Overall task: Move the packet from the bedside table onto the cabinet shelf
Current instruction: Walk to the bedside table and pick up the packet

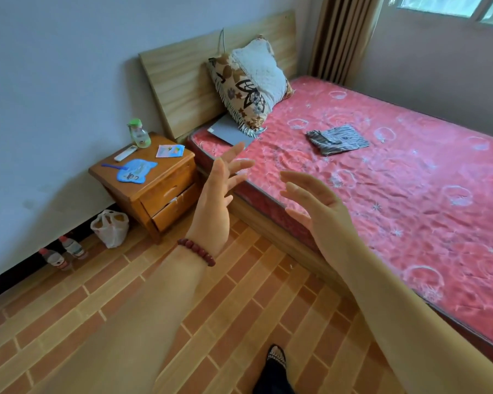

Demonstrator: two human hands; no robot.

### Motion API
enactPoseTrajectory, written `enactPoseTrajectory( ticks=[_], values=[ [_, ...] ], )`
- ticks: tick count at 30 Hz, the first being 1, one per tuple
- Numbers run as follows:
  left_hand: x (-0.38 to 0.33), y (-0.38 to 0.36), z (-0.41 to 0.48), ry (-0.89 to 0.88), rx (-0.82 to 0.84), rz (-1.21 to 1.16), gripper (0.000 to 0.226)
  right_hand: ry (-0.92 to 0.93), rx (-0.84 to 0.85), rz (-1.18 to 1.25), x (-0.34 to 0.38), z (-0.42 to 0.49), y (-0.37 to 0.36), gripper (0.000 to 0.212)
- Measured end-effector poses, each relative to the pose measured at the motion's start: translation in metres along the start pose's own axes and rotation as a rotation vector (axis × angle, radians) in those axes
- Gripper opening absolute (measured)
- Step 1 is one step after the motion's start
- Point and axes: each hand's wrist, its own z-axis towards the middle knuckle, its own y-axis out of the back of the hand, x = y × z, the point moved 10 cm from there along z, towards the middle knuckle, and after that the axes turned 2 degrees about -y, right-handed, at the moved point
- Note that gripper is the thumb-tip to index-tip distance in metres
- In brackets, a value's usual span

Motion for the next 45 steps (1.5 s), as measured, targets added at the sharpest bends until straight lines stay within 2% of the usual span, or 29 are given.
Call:
enactPoseTrajectory(
  ticks=[5,8,12,17,19,21,26,32,36,39,45],
  values=[
    [-0.001,-0.033,0.079,-0.005,0.015,-0.012,0.046,0.000,0.042,-0.011,0.011,0.078,0.027,0.012],
    [0.009,-0.039,0.110,0.014,0.000,-0.041,0.049,-0.013,0.054,0.010,0.010,0.117,0.034,0.021],
    [0.019,-0.026,0.151,0.029,-0.036,0.006,0.049,-0.042,0.092,0.018,0.000,0.165,0.027,0.012],
    [0.023,0.001,0.218,-0.034,-0.035,0.045,0.073,-0.072,0.135,0.019,-0.008,0.233,0.005,0.012],
    [0.024,0.009,0.249,-0.072,-0.022,0.074,0.079,-0.069,0.150,0.018,-0.008,0.264,-0.004,0.018],
    [0.024,0.019,0.281,-0.093,-0.014,0.095,0.083,-0.069,0.142,0.018,-0.007,0.300,-0.012,0.014],
    [0.016,0.055,0.365,-0.129,-0.026,0.158,0.084,-0.067,0.159,0.030,0.006,0.389,-0.041,0.012],
    [0.018,0.093,0.443,-0.120,-0.076,0.135,0.066,-0.077,0.172,0.056,0.009,0.462,-0.071,0.019],
    [0.030,0.101,0.484,-0.084,-0.080,0.144,0.067,-0.095,0.173,0.021,0.004,0.505,-0.075,0.020],
    [0.033,0.105,0.519,-0.072,-0.094,0.171,0.067,-0.101,0.184,0.031,0.002,0.545,-0.074,0.012],
    [0.033,0.109,0.590,-0.081,-0.171,0.213,0.064,-0.102,0.263,0.044,-0.001,0.630,-0.072,0.015]
  ],
)
